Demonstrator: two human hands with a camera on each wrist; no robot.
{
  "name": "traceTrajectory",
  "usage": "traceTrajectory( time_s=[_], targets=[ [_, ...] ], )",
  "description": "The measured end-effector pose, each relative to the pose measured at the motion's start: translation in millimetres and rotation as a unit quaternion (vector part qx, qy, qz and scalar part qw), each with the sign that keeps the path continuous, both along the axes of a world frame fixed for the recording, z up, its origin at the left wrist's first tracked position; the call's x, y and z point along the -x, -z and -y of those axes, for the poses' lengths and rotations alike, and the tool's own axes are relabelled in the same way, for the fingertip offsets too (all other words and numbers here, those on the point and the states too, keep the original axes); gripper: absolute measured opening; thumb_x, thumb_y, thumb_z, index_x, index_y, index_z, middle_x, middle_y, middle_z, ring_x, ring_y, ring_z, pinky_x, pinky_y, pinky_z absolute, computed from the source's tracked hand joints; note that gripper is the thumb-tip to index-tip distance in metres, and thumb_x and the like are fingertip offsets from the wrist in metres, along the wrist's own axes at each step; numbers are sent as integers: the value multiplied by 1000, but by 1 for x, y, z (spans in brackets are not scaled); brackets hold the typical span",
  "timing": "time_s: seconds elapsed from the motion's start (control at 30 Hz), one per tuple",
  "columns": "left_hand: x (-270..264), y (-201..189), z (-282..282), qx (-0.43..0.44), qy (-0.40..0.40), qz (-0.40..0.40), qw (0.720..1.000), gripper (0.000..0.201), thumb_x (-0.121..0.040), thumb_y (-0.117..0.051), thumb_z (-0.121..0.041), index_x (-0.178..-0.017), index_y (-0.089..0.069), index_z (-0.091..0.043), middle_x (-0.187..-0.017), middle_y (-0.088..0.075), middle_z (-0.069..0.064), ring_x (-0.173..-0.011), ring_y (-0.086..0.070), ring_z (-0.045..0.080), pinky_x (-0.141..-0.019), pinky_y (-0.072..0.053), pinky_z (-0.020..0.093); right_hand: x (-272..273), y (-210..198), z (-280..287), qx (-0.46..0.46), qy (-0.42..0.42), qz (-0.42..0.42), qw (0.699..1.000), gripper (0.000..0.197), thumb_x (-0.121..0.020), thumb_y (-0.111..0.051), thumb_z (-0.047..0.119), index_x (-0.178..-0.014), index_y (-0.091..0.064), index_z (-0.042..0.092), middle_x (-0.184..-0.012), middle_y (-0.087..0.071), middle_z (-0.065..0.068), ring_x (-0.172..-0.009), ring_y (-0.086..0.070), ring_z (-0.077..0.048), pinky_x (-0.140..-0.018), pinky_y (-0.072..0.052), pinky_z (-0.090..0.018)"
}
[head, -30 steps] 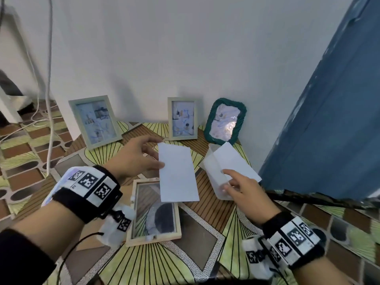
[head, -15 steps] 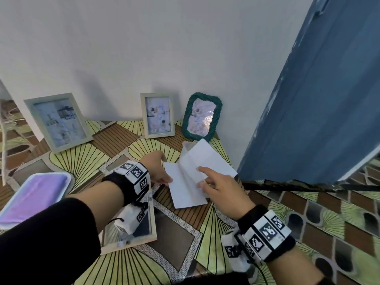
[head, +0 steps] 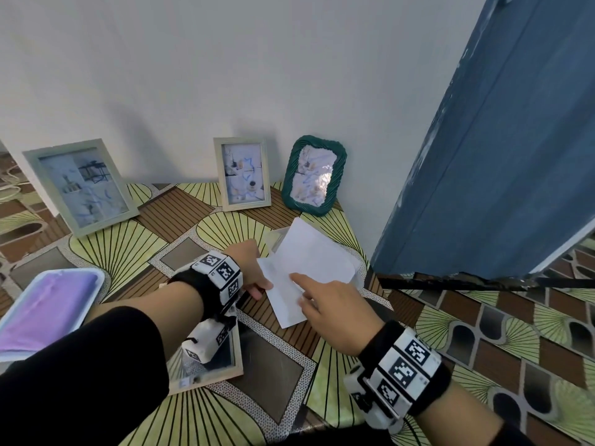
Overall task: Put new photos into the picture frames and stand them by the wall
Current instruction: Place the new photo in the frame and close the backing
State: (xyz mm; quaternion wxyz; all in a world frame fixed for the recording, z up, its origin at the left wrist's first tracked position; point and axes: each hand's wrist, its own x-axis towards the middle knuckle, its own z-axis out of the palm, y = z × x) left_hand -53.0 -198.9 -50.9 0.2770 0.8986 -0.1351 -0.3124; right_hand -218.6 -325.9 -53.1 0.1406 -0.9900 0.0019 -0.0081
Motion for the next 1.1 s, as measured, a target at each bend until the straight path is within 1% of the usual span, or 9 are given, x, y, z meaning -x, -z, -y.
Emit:
traceTrajectory(
  time_s=[0.13, 0.3, 0.4, 0.5, 0.6, 0.7, 0.83, 0.9, 1.1],
  targets=[
    [2, -2, 0, -14, 16, -7, 1000, 49, -80, -79, -6, -114, -44, -7, -89, -73, 14, -66, -75, 24, -69, -60, 42, 1, 1, -2, 20, -12, 9, 1000, 43, -102, -34, 32, -144, -28, 30, -102, -69, -6, -91, -62, -31, -81, -50, -44],
    [-3, -20, -11, 70, -13, 71, 995, 44, -92, -55, 1, -132, -45, -16, -106, -63, 13, -71, -74, 21, -68, -62, 44, 0, 0, -1, -23, -16, -11, 1000, 52, -100, -42, 35, -148, -24, 30, -113, -69, -3, -100, -64, -27, -85, -53, -44],
    [0, -30, -18, 148, -34, 156, 976, 36, -98, -50, -17, -134, -52, -21, -108, -63, 3, -93, -65, 20, -74, -54, 33, 0, -7, 2, -102, -5, -14, 995, 65, -94, -52, 51, -149, -22, 36, -118, -66, 4, -103, -63, -15, -89, -54, -39],
    [9, -33, -20, 239, -78, 107, 962, 40, -99, -53, -32, -139, -50, -27, -131, -55, 2, -112, -56, 20, -92, -49, 36, 1, -21, 11, -125, 12, 52, 991, 58, -90, -47, 63, -141, -41, 36, -105, -68, 13, -94, -62, 0, -86, -54, -29],
    [21, -26, -19, 287, -99, 52, 951, 50, -97, -59, -31, -144, -44, -33, -144, -45, -2, -120, -51, 18, -88, -52, 35, -2, -36, 30, -101, 55, 139, 984, 36, -93, -53, 51, -120, -64, 30, -90, -69, 15, -81, -62, 2, -79, -55, -26],
    [32, -16, -15, 323, -110, 29, 940, 57, -95, -63, -25, -146, -40, -36, -150, -40, -4, -114, -53, 13, -73, -49, 24, -10, -45, 54, -55, 106, 191, 974, 16, -92, -60, 26, -102, -72, 24, -85, -69, 11, -76, -61, -5, -75, -55, -28],
    [39, -6, -9, 329, -105, 26, 938, 69, -92, -68, -19, -150, -34, -33, -155, -35, -6, -130, -45, 19, -81, -51, 28, -22, -46, 83, -36, 151, 109, 982, 9, -90, -63, 26, -92, -72, 23, -82, -66, 8, -76, -61, -12, -72, -53, -31],
    [41, -2, -8, 322, -99, 26, 941, 73, -89, -71, -16, -150, -34, -31, -150, -40, -4, -127, -45, 17, -73, -51, 24, -26, -44, 90, -67, 154, 66, 984, 8, -90, -66, 29, -88, -72, 24, -79, -64, 9, -75, -60, -11, -71, -51, -27],
    [41, 2, -9, 279, -76, 59, 956, 82, -86, -74, -15, -152, -29, -31, -151, -39, -5, -126, -49, 17, -90, -55, 41, -31, -41, 93, -152, 168, 57, 972, 12, -92, -63, 25, -89, -74, 18, -81, -69, 5, -79, -64, -11, -73, -50, -23]
  ],
)
